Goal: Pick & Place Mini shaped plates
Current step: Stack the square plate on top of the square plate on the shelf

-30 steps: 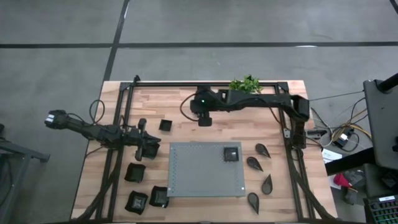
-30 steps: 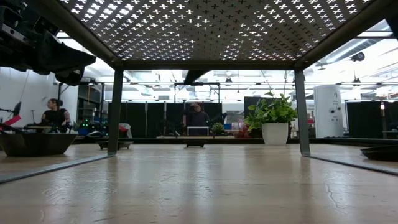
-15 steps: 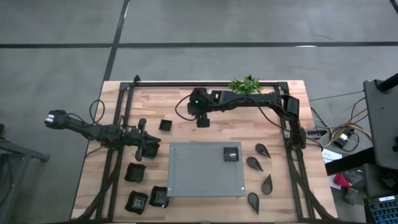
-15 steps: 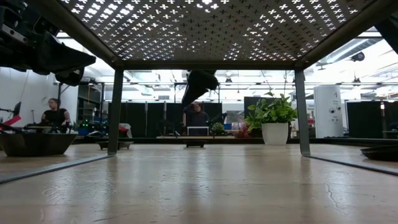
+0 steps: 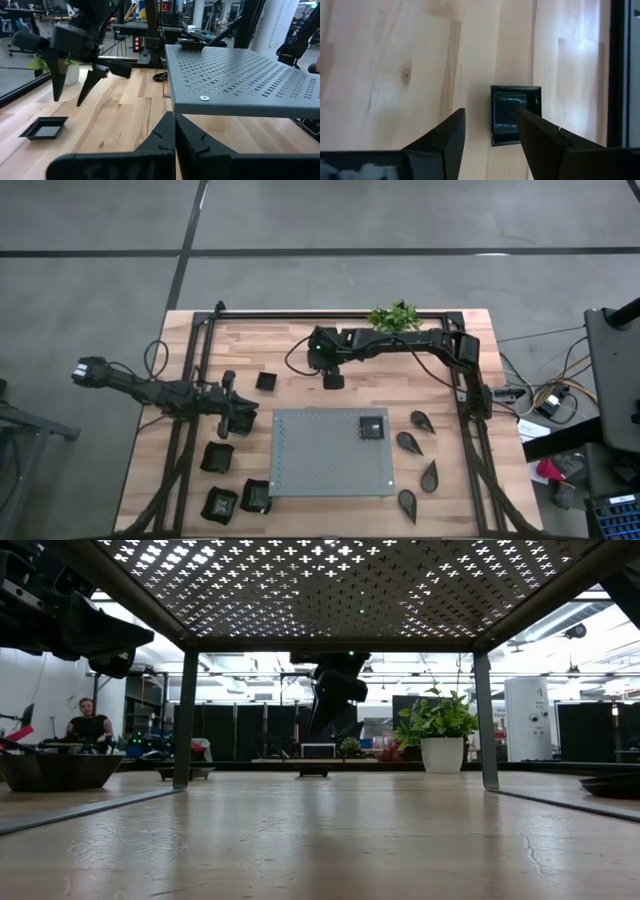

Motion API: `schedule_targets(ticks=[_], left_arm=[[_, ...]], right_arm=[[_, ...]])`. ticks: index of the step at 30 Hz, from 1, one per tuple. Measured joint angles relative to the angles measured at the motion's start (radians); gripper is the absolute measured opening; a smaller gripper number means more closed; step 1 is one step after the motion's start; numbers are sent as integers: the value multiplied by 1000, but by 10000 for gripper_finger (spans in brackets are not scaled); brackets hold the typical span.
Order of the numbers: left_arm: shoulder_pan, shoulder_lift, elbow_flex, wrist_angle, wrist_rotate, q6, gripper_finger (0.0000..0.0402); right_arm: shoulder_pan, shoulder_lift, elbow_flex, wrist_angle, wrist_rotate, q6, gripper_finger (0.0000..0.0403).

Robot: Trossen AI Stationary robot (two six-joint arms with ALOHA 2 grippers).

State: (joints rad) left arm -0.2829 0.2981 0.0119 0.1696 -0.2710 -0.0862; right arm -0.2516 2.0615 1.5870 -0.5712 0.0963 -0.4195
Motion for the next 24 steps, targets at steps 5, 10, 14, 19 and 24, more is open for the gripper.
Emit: schedule_targets(ticks=[5, 10, 14, 19, 24], left_arm=[[0, 0, 0, -1, 0, 0, 0], [0, 0, 0, 0, 0, 0, 0], [0, 0, 0, 1, 0, 0, 0], [0, 0, 0, 1, 0, 0, 0], [0, 0, 0, 0, 0, 0, 0]], right_arm=[[0, 23, -5, 4, 0, -3, 172], [-5, 45, -5, 16, 3, -20, 167], [-11, 53, -6, 25, 8, -30, 167], [-21, 54, -6, 31, 4, -61, 167], [-41, 55, -21, 65, -26, -66, 161]])
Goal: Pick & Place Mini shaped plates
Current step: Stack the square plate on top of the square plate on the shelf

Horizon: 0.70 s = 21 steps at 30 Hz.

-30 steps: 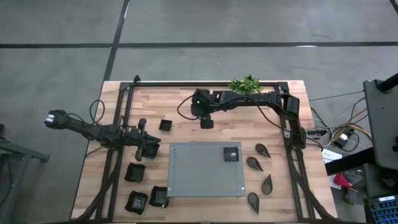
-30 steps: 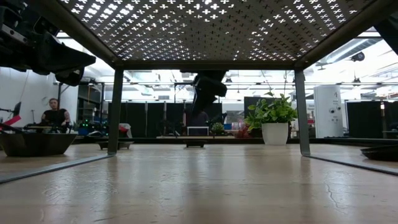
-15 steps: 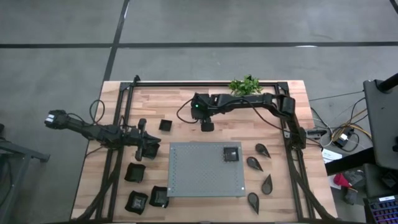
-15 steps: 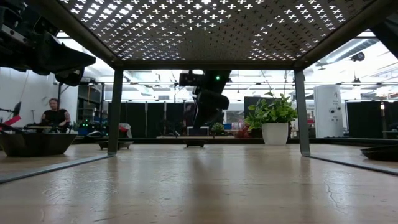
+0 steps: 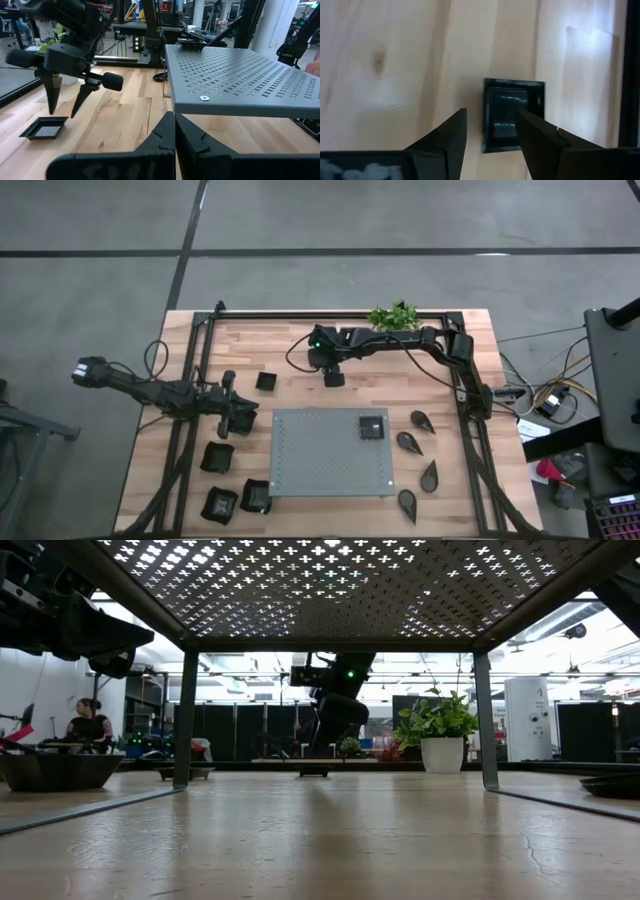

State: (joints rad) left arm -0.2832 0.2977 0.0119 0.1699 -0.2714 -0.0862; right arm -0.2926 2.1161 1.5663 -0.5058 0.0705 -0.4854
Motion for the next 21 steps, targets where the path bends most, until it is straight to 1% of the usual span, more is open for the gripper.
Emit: schedule_targets(ticks=[8, 21], left_arm=[[0, 0, 0, 0, 0, 0, 0], [0, 0, 0, 0, 0, 0, 0]], right_arm=[[-26, 0, -35, 40, -4, -15, 161], [-25, 0, -92, 100, 0, -30, 142]])
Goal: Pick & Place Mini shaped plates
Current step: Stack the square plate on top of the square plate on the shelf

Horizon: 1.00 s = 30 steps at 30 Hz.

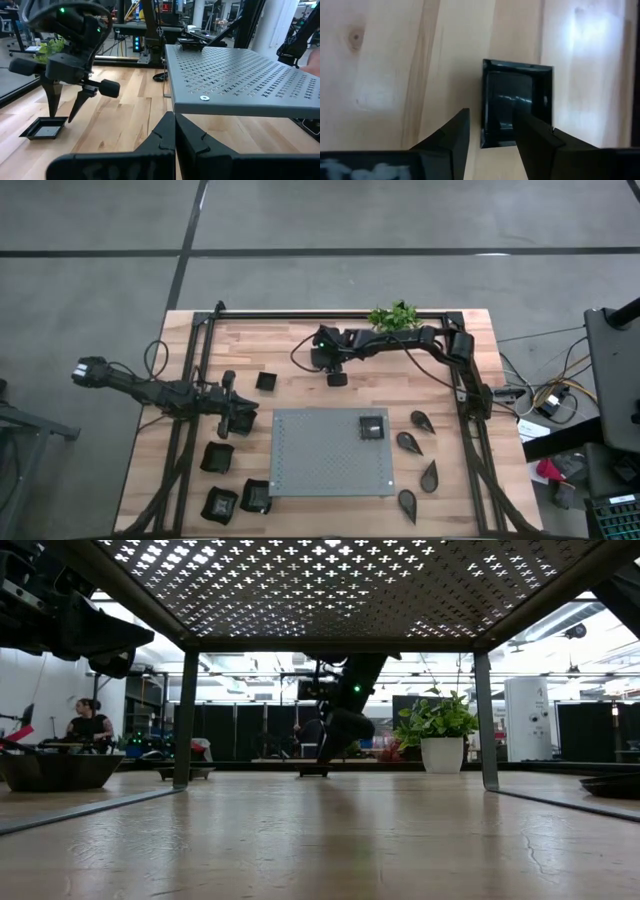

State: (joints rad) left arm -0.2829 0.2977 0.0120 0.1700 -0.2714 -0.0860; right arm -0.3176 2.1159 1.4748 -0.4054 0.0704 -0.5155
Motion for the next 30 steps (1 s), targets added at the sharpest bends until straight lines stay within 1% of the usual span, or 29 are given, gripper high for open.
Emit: schedule_targets(ticks=[5, 14, 18, 30], left_arm=[[0, 0, 0, 0, 0, 0, 0], [0, 0, 0, 0, 0, 0, 0], [0, 0, 0, 0, 0, 0, 0], [0, 0, 0, -6, 0, 0, 0]], right_arm=[[0, 0, -12, 41, 0, -1, 139], [-2, 10, -18, 59, -2, 6, 139], [-1, 37, -18, 60, 1, 8, 133], [-10, 42, -14, 78, -4, 15, 110]])
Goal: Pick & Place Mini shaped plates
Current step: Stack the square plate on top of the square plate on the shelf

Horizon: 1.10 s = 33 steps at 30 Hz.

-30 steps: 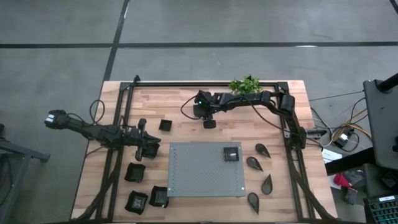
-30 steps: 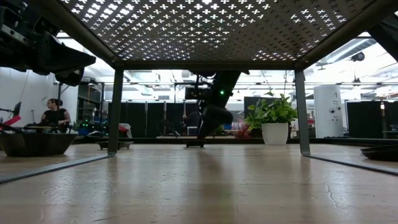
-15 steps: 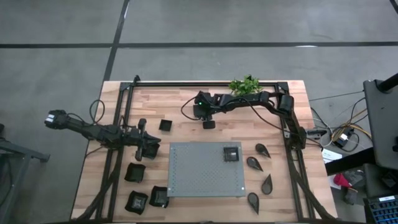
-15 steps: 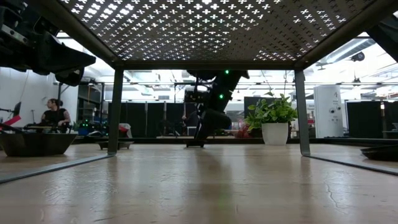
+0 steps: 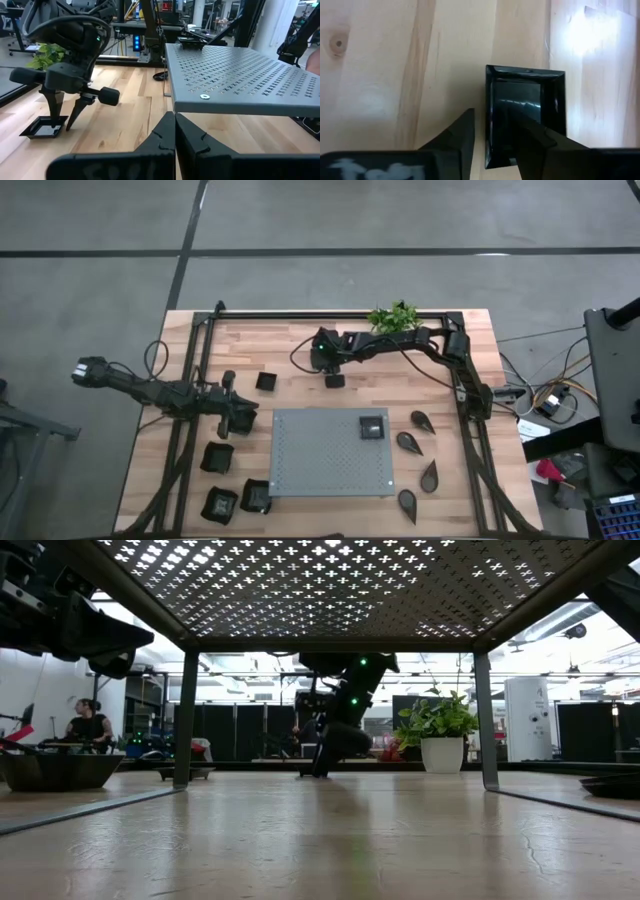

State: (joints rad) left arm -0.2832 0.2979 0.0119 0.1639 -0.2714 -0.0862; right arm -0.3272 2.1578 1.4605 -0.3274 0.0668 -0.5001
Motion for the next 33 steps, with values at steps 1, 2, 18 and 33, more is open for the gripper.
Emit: schedule_targets(ticks=[1, 2, 18, 33], left_arm=[[0, 0, 0, 0, 0, 0, 0], [0, 0, 0, 0, 0, 0, 0], [0, 0, 0, -8, 0, 0, 0], [0, 0, 0, -9, 0, 0, 0]], right_arm=[[-1, 1, 0, 6, 0, 1, 108], [-2, 2, 0, 7, -1, 3, 105], [-1, -8, 0, 7, 18, 23, 9], [18, -114, 0, -43, 41, 75, 8]])
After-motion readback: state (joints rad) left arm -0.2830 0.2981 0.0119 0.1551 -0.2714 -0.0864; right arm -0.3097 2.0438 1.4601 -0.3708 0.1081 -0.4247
